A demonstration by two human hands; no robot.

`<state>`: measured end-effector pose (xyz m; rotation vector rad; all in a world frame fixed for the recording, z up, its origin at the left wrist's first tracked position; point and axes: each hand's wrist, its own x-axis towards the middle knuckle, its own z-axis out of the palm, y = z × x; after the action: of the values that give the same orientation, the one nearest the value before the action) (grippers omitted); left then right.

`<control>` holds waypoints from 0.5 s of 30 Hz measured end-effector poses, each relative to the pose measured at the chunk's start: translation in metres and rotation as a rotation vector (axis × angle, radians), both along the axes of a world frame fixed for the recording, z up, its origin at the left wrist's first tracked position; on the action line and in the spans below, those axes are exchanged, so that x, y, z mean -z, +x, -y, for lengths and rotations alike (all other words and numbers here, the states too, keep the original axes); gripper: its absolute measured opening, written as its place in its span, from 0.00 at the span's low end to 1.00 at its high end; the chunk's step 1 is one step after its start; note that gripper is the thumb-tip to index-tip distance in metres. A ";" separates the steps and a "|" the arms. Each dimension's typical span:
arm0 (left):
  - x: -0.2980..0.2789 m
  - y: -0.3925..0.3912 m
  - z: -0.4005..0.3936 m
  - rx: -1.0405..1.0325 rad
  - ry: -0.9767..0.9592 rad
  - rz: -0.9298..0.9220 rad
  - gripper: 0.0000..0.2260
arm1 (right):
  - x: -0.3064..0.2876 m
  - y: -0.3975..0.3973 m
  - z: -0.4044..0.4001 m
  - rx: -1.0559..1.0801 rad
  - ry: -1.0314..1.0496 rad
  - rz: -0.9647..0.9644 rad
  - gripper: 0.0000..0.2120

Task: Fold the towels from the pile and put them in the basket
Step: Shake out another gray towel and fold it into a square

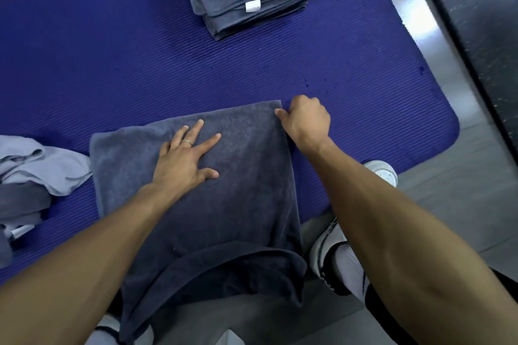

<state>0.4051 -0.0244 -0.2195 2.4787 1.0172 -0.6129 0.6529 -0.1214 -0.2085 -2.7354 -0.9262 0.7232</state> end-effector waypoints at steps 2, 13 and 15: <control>-0.005 -0.005 -0.003 0.014 -0.015 0.036 0.35 | -0.012 -0.011 -0.002 -0.080 0.043 0.034 0.13; -0.027 -0.117 -0.107 -0.234 0.101 0.298 0.18 | -0.026 -0.142 -0.058 -0.298 0.091 -0.376 0.06; -0.021 -0.122 -0.123 -0.332 -0.026 0.197 0.18 | -0.022 -0.154 -0.059 -0.292 0.063 -0.395 0.07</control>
<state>0.2829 0.0986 -0.1986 2.2237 1.2910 -0.2700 0.4990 -0.0626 -0.1870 -2.2995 -1.2308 1.2056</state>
